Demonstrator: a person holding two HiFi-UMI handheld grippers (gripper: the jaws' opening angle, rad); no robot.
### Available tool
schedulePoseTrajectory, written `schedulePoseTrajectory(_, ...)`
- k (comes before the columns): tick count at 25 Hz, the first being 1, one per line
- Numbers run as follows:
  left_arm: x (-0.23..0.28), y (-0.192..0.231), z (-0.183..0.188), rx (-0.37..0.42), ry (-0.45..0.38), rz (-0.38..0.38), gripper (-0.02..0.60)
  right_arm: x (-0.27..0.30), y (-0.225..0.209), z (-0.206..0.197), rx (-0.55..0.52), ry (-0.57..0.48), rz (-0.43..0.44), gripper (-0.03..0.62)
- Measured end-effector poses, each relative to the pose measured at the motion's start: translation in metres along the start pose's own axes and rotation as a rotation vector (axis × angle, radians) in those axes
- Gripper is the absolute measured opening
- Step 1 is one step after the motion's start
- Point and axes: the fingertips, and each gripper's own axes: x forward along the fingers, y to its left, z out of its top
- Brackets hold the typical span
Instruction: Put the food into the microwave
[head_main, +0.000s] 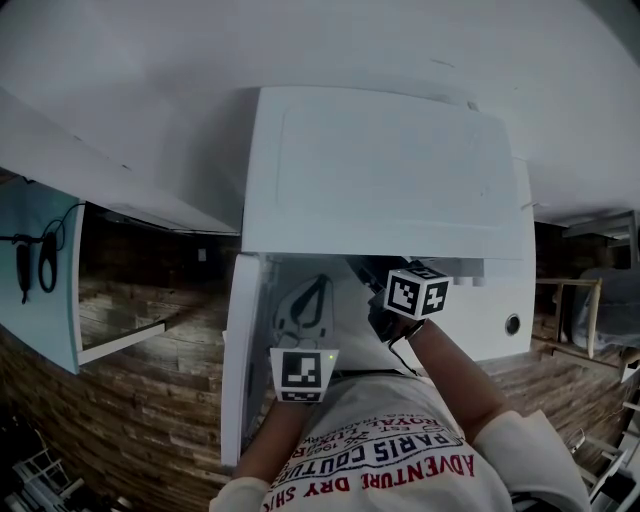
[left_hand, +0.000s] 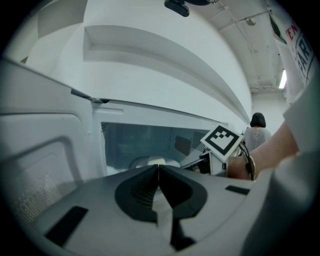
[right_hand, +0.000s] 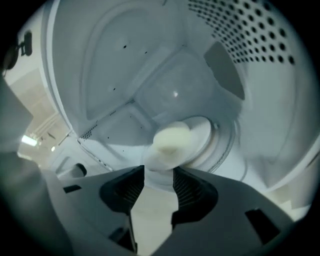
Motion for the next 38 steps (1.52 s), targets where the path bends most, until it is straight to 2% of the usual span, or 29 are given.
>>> schedulePoseTrajectory(4,0.000,0.004,0.001,-0.010,-0.002,0.012,0.006,-0.001,-0.007,-0.012,-0.232,0.135,-0.084,0.155)
schedulePoseTrajectory(7,0.001,0.006,0.001,-0.014,-0.004,0.015,0.006,-0.004,-0.010,-0.017,-0.268,0.210,-0.113,0.141)
schedulePoseTrajectory(11,0.001,0.005,0.001,-0.016,-0.004,0.015,0.006,-0.010,-0.015,-0.022,-0.288,0.257,-0.139,0.127)
schedulePoseTrajectory(13,0.001,0.005,0.000,-0.017,-0.003,0.014,0.006,-0.015,-0.015,-0.022,-0.345,0.256,-0.169,0.086)
schedulePoseTrajectory(15,0.001,0.005,0.000,-0.018,-0.002,0.013,0.006,-0.018,-0.015,-0.022,-0.382,0.248,-0.189,0.069)
schedulePoseTrajectory(23,-0.001,-0.005,0.005,-0.001,-0.006,-0.001,0.006,-0.030,-0.011,-0.020,-0.361,0.201,-0.220,0.031)
schedulePoseTrajectory(29,-0.004,-0.019,0.019,0.009,-0.025,-0.017,0.006,-0.062,0.010,-0.007,-0.385,0.074,-0.222,0.012)
schedulePoseTrajectory(38,-0.028,-0.076,0.061,0.068,-0.099,-0.083,0.006,-0.145,0.048,0.012,-0.475,-0.126,-0.228,0.011)
